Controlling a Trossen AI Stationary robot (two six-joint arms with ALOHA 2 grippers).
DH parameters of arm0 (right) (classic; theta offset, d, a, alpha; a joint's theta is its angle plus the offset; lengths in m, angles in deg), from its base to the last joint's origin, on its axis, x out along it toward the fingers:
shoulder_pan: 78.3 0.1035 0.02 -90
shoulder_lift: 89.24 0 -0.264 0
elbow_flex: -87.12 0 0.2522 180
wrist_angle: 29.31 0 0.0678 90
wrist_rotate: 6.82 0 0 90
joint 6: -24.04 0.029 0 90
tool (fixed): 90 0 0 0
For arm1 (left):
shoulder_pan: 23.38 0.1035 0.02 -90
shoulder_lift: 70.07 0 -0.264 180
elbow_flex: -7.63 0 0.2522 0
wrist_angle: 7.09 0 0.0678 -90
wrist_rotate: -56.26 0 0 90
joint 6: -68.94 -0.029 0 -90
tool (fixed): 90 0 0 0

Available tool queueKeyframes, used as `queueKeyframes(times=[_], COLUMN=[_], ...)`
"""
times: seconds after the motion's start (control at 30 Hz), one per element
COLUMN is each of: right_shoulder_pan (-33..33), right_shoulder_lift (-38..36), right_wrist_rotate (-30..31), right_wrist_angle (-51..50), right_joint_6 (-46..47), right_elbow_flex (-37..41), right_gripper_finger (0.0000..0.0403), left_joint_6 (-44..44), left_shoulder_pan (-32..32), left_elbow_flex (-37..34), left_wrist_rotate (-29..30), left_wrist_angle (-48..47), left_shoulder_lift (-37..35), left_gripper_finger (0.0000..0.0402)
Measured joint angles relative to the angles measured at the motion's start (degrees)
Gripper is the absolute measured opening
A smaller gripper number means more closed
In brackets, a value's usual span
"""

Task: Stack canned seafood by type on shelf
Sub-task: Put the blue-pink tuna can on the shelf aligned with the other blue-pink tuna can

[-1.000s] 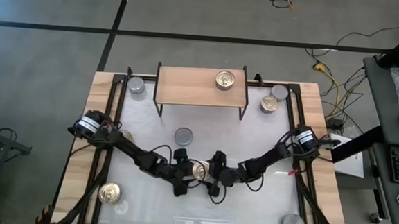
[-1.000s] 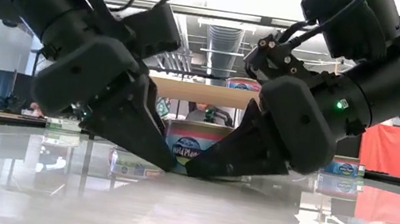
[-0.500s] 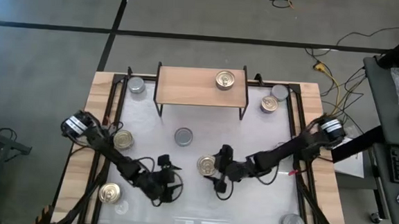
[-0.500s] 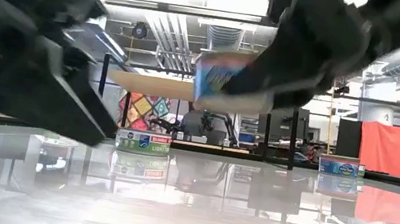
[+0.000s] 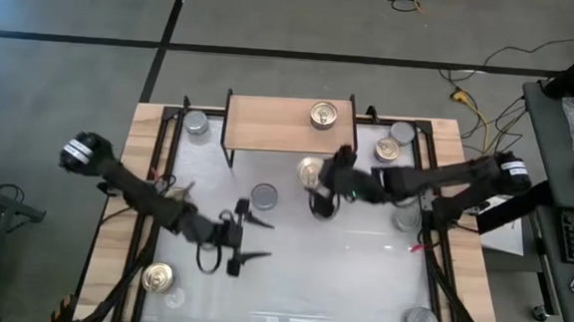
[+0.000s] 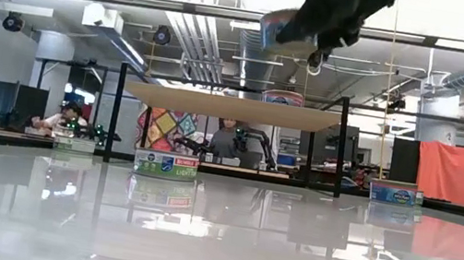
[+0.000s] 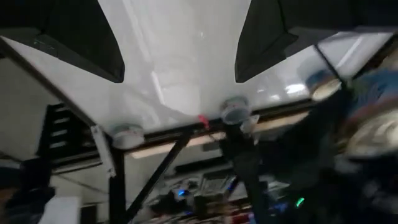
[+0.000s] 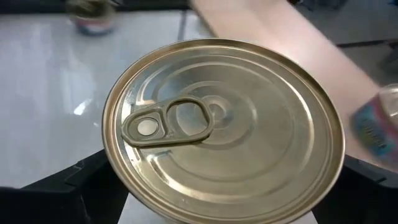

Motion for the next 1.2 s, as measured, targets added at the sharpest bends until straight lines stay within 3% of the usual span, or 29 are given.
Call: queueKeyframes(times=[0.13,0.3,0.5,0.73,1.03,1.2], right_shoulder_pan=[-7.7,-16.1,-22.3,-24.1,-25.9,-25.9], right_shoulder_lift=[0.3,0.4,1.9,3.9,5.4,5.5], right_wrist_rotate=[-6.2,-12.4,-21.4,-21.9,-22.0,-22.2], right_wrist_angle=[0.3,2.3,2.6,2.8,3.2,2.4], right_joint_6=[-4.6,-8.3,-8.5,-7.0,-6.6,-7.3], right_elbow_flex=[-1.1,0.4,0.6,0.6,0.7,0.7], right_gripper_finger=[0.038,0.038,0.038,0.0379,0.038,0.038], left_joint_6=[0.1,-6.3,-7.7,-11.4,-17.9,-19.4], left_shoulder_pan=[8.1,16.3,31.8,40.2,46.8,48.5], left_elbow_flex=[2.0,4.3,10.0,16.1,33.1,39.8], left_wrist_rotate=[-13.6,-16.6,-31.1,-33.6,-42.5,-44.0], left_wrist_angle=[-3.9,-6.4,-8.8,-12.5,-27.9,-34.2], left_shoulder_lift=[-2.1,-2.1,-1.0,6.6,20.0,24.8], left_gripper_finger=[0.029,0.029,0.029,0.029,0.029,0.029])
